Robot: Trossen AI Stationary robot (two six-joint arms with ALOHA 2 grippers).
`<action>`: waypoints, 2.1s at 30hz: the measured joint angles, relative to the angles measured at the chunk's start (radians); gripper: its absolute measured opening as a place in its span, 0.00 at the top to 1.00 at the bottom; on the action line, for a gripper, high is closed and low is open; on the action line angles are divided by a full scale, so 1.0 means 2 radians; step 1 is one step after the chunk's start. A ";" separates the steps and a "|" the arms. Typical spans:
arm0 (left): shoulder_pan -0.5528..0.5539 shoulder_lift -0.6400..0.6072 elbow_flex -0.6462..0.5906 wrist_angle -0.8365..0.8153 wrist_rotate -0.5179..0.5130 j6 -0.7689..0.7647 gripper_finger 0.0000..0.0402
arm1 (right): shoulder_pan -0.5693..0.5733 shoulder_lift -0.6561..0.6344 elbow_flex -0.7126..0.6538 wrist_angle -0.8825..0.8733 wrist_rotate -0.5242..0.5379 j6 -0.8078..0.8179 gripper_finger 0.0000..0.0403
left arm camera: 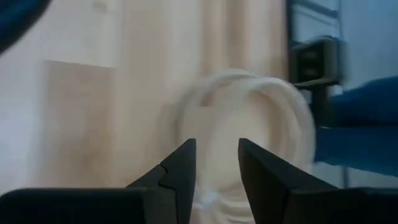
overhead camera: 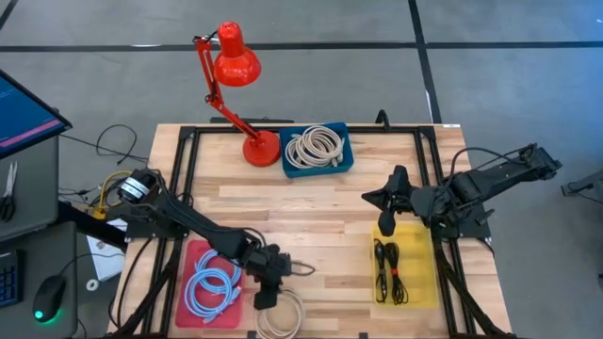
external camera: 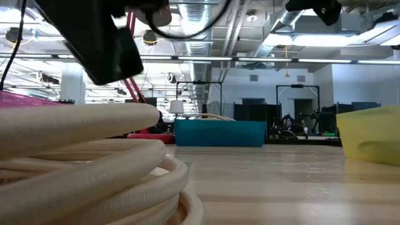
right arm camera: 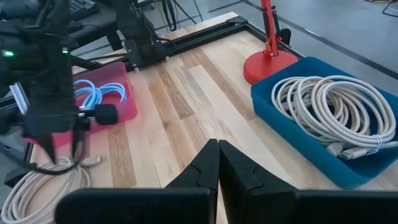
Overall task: Sort HDMI cables
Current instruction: Put the brown HDMI cable into the blue bin
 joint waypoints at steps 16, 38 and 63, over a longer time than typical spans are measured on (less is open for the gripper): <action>-0.055 0.034 0.000 0.027 -0.108 -0.037 0.59 | 0.000 0.000 0.000 0.000 0.000 0.000 1.00; -0.050 0.091 0.000 0.042 -0.109 -0.035 0.94 | 0.000 0.000 0.000 -0.012 0.000 -0.004 1.00; 0.023 -0.156 0.000 0.049 -0.273 0.058 0.96 | 0.000 0.000 0.000 -0.015 0.001 -0.004 1.00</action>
